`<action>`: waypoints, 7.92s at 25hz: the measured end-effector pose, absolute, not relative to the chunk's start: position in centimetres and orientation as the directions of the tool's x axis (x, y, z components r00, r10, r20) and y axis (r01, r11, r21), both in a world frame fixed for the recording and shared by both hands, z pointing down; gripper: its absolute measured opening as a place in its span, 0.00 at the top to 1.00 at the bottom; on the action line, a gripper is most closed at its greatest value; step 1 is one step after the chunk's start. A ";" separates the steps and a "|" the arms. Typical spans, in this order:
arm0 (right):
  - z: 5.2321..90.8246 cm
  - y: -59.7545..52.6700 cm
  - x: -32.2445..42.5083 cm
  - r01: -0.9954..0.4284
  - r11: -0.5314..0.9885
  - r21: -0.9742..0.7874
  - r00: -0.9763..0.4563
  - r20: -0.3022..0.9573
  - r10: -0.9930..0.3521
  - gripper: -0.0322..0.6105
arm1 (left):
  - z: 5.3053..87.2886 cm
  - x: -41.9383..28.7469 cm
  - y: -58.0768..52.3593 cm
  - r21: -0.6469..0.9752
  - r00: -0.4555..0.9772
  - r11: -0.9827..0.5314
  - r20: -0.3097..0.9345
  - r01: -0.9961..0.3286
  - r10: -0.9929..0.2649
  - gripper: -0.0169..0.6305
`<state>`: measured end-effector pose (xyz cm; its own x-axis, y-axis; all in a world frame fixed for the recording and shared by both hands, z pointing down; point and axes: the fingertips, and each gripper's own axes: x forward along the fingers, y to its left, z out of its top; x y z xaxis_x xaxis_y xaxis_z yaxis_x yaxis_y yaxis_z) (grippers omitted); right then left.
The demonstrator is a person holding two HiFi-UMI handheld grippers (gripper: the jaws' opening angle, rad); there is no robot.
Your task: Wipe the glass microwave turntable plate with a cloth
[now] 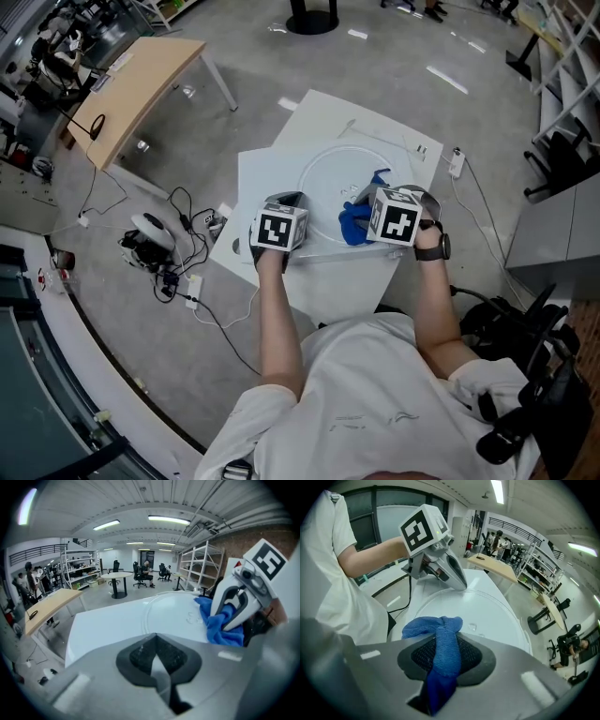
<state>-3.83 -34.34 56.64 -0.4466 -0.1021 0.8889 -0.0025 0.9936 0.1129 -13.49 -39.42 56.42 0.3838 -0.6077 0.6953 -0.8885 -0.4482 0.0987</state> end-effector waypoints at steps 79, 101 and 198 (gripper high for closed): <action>56.7 -40.0 -10.5 -0.215 0.961 0.175 -0.571 0.776 -0.269 0.79 | 57.4 -13.6 -40.2 0.023 0.329 -0.435 0.692 -0.900 -0.643 0.97; 56.5 -40.3 1.2 -0.154 0.940 0.304 -0.380 0.860 -0.340 0.83 | 57.4 -14.3 -40.1 0.015 0.314 -0.422 0.691 -0.907 -0.651 0.97; 45.7 -11.0 15.3 -0.764 0.641 0.069 -0.619 0.203 -0.759 0.81 | 43.7 4.1 -8.2 -0.075 0.290 -0.301 0.137 -0.951 -0.947 0.97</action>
<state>15.33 -10.99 45.69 -0.6187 -0.7590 0.2026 -0.7641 0.6414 0.0691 4.11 -8.17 43.71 0.2896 -0.9473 0.1368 -0.9506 -0.3014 -0.0745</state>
